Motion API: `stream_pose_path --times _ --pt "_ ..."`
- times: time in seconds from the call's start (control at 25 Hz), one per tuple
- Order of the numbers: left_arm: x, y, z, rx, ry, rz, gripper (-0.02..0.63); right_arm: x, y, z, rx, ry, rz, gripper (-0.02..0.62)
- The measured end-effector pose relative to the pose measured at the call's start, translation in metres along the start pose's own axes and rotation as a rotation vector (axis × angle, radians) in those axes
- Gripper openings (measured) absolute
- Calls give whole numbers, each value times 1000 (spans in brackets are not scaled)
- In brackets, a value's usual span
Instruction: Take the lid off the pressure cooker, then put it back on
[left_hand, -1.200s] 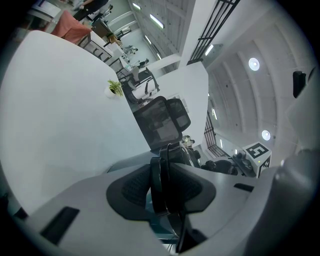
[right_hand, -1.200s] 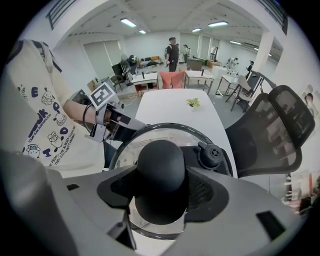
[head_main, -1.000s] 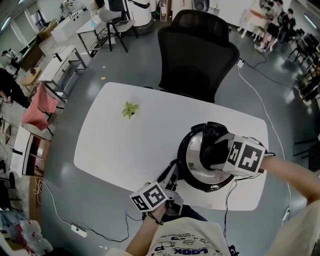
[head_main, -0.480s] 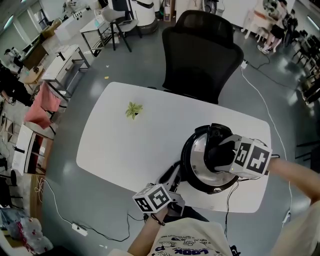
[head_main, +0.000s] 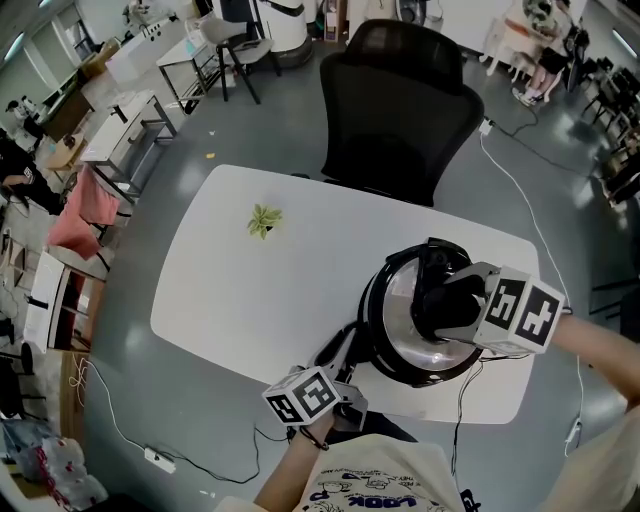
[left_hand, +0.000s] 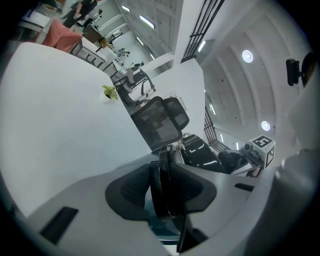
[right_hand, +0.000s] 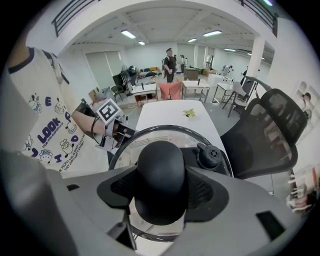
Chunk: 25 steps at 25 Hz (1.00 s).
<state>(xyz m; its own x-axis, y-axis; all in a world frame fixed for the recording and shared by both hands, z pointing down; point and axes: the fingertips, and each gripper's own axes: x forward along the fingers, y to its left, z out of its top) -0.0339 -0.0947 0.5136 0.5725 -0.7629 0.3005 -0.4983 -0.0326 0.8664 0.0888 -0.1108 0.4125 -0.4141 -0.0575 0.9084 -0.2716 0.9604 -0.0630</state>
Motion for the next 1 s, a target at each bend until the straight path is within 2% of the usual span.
stream_pose_path --times 0.2,0.36,0.64,1.0 --pt "0 1 0 6 1 8 140 -24 -13 -2 74 -46 -41 295" --pt "1 1 0 25 1 27 143 -40 -23 -20 128 -41 -90 295" --pt "3 4 0 50 -21 66 144 -62 -25 -71 264 -30 -154 295" --pt "3 2 -2 90 -50 132 147 -91 1 -148 437 -46 -216 295"
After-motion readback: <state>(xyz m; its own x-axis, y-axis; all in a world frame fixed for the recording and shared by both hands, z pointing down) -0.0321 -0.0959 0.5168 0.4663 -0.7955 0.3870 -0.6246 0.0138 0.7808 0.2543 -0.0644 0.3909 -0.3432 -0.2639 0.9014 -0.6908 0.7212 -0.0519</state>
